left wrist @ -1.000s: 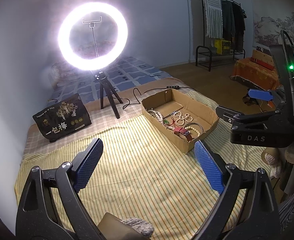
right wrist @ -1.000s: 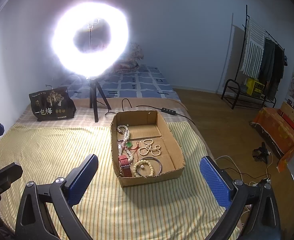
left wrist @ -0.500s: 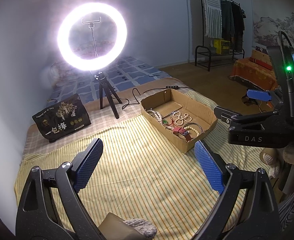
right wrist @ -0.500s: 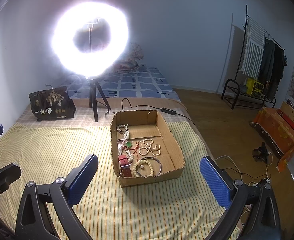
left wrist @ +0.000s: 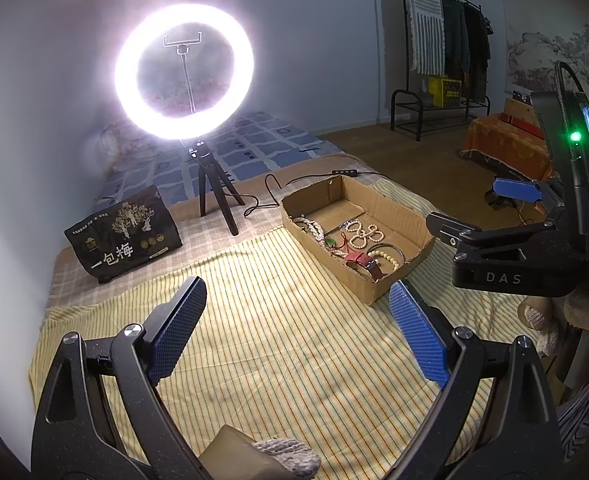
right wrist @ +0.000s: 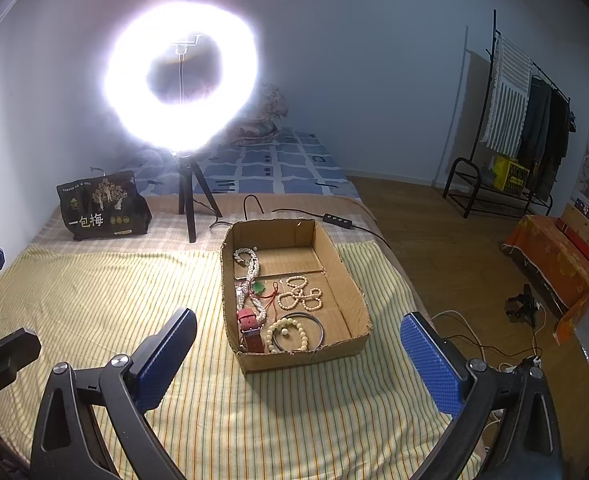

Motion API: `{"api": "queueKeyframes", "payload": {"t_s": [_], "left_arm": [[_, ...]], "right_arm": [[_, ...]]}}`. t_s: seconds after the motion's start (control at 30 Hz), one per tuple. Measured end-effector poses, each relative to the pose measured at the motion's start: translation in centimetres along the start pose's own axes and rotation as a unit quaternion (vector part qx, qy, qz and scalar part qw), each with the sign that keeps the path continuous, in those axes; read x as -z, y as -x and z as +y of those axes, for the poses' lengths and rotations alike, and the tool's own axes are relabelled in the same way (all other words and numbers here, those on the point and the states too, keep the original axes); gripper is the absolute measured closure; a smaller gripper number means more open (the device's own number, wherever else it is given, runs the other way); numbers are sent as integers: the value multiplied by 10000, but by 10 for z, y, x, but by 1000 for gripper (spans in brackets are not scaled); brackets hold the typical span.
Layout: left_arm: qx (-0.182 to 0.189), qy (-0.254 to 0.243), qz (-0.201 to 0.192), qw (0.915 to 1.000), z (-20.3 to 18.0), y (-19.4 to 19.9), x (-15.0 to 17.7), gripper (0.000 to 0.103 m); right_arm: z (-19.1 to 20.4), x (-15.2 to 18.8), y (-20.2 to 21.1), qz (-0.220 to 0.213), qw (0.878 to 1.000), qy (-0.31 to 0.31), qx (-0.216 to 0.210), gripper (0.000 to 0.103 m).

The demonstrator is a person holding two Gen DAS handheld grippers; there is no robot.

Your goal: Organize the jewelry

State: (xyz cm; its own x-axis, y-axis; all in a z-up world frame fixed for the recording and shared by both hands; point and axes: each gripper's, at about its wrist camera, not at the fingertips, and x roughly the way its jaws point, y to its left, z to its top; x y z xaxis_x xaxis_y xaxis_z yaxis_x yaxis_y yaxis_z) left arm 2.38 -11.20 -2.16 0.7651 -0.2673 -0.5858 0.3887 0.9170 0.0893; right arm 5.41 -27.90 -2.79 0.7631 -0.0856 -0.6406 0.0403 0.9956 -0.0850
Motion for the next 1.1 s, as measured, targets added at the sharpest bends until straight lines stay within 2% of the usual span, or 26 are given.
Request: {"api": "queueKeyframes", "payload": {"t_s": [1.1], "left_arm": [[-45,-4,30,10000,2,-2,3,8]], "right_arm": [[4,4,-5,128,9999,98,-34,0]]}}
